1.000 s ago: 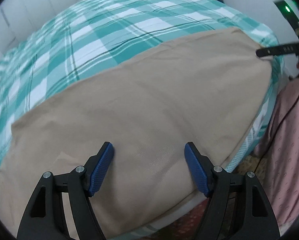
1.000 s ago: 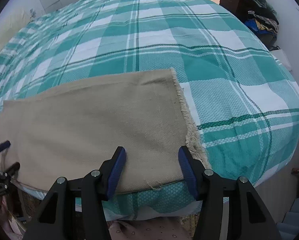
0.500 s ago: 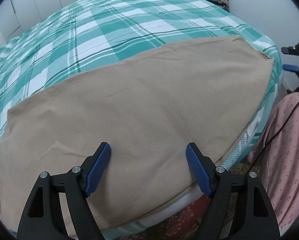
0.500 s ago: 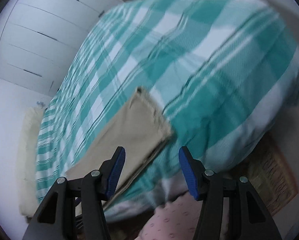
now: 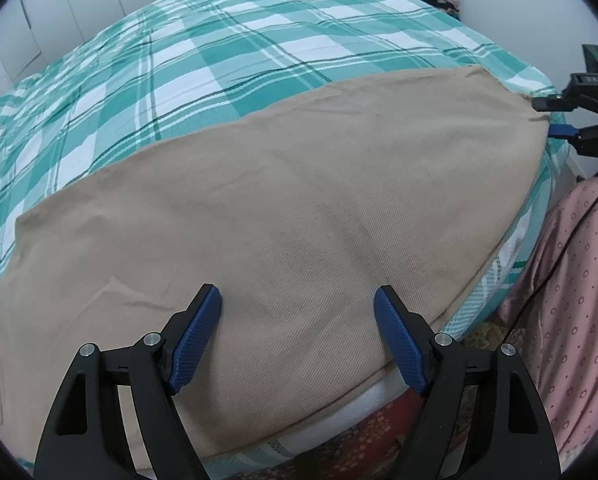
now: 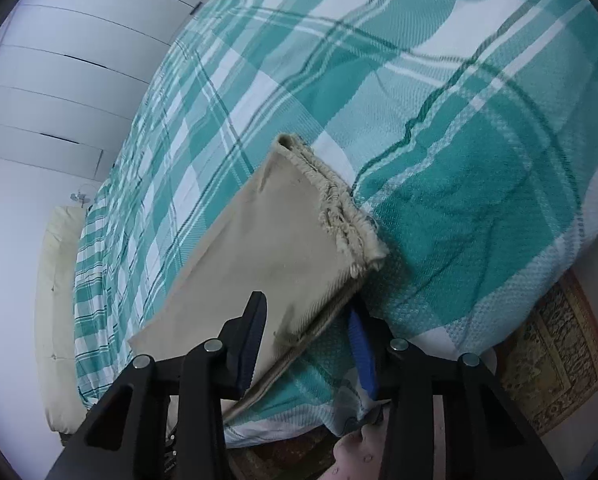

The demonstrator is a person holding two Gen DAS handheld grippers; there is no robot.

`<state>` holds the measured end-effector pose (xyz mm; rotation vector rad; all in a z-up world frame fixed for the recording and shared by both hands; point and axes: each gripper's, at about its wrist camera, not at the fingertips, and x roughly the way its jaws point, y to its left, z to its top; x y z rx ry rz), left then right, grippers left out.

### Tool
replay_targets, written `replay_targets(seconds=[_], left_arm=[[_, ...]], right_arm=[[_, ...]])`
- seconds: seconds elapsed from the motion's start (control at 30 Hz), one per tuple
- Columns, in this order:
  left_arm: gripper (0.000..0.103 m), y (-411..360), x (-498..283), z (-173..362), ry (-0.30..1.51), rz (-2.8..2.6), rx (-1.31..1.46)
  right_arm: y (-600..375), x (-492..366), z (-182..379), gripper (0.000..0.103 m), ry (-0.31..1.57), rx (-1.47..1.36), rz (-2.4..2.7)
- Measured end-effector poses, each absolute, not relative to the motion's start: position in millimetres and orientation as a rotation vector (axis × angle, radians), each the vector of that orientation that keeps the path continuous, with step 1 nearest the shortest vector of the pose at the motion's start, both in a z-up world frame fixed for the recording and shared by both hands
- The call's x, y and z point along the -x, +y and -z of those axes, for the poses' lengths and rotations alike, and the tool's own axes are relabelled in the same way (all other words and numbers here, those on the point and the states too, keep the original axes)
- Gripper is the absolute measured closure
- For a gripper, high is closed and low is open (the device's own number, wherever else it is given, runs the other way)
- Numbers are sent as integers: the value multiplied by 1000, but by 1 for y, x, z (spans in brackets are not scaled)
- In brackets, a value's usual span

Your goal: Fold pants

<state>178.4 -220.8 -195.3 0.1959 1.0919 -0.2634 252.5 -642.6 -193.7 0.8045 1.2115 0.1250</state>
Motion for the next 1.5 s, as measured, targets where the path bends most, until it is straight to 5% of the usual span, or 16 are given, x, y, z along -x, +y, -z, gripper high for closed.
replay_targets(seconds=[1.37,1.5], left_arm=[[19,-218,-180,198,1100,267,-180],[19,-219,-179,199,1094,263,-183]], right_arm=[[-639,-260,205,63,1264,-850,-200],[-629,-265,198,91,1246,-700,-157]])
